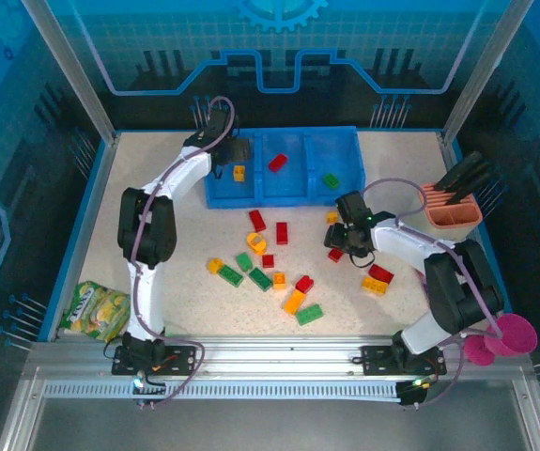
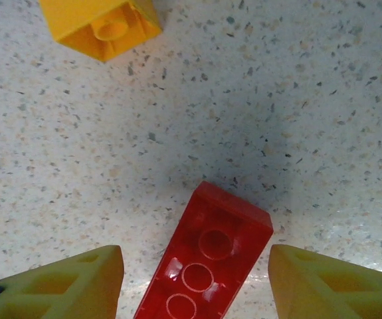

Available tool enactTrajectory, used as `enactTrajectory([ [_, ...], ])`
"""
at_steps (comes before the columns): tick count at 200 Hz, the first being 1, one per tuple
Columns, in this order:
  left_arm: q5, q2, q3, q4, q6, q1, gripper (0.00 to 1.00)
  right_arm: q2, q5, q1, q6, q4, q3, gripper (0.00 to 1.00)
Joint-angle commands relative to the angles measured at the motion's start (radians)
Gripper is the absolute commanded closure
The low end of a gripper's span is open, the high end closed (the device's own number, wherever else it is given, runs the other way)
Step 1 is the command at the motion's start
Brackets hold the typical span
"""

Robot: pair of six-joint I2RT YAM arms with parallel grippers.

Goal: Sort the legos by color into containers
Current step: Place the lego in the container, then pick up the lego from the center of the table.

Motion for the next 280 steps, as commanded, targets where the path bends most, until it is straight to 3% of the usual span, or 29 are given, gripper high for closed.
enactTrajectory([
  [1,0.021,-0.114,0.042,-0.013,0.056,-0.01,0.24,0.041,0.021,-0.013,0.032,0.014,-0.002,0.4],
  [41,0.006,-0.203,0.049,-0.065,0.076,-0.016,0.22,0.117,0.045,-0.014,0.03,0.033,0.017,0.43],
  [64,-0.012,-0.268,0.018,-0.1,0.082,-0.016,0.21,0.145,0.053,-0.004,0.016,0.023,0.057,0.51],
  [91,-0.019,-0.389,-0.097,-0.098,0.074,-0.016,0.2,0.165,0.054,0.007,-0.017,-0.004,0.082,0.64],
  [129,-0.043,-0.589,-0.251,-0.199,0.091,-0.002,0.14,0.2,-0.028,0.029,-0.121,-0.001,0.111,0.76],
  [159,-0.029,-0.779,-0.427,-0.275,0.146,0.029,0.09,0.123,-0.056,0.058,-0.24,-0.028,0.137,0.81],
  [181,0.039,-0.939,-0.592,-0.254,0.195,0.039,0.01,0.072,-0.016,0.091,-0.364,-0.108,0.263,0.81],
  [214,0.169,-1.149,-0.814,-0.112,0.209,0.061,0.0,0.124,-0.003,0.113,-0.528,-0.137,0.507,0.79],
  [280,0.281,-1.148,-0.863,-0.064,0.266,0.068,0.01,0.556,0.028,0.123,-0.689,-0.196,1.102,0.78],
])
